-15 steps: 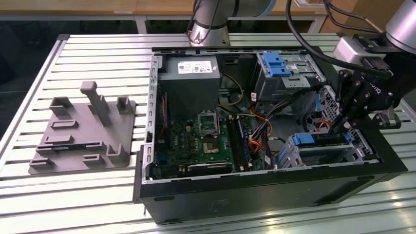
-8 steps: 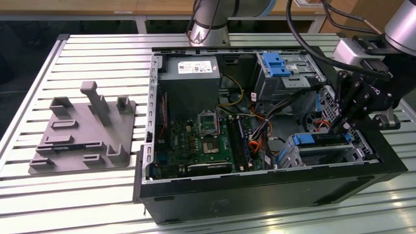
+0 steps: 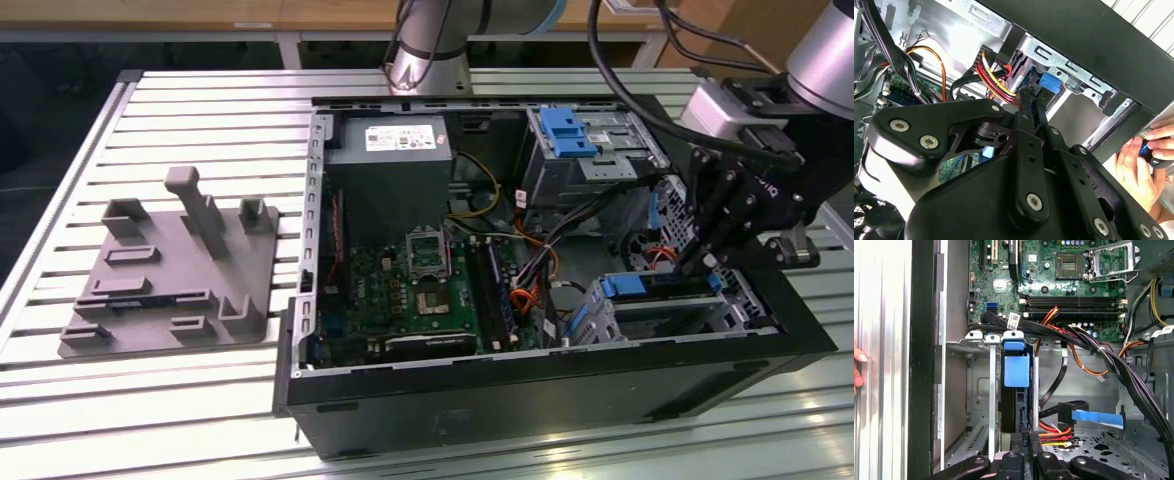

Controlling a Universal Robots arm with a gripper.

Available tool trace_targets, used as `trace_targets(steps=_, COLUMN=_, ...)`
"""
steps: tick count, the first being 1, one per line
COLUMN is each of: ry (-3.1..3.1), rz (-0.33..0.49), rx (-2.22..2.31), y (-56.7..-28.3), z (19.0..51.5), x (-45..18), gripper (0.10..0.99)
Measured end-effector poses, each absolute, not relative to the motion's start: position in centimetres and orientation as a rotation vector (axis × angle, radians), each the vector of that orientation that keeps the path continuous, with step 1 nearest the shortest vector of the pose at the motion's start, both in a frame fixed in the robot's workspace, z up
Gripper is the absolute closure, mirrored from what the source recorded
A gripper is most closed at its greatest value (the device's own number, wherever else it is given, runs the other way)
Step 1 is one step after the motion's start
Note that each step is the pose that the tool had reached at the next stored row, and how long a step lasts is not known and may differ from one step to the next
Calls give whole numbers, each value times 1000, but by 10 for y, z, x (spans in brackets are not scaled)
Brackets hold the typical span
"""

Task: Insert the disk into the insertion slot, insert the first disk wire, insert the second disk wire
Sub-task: 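Insert the first disk wire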

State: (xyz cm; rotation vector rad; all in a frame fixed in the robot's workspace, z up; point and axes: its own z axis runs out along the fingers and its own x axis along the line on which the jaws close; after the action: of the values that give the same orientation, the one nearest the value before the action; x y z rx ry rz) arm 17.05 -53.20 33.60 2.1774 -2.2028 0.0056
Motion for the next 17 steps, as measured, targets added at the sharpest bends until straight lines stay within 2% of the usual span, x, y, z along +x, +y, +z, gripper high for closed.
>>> trace_targets(steps=17, ry=-2166, rz=7, rx=2215, y=-532, z=331, x=170, gripper=922)
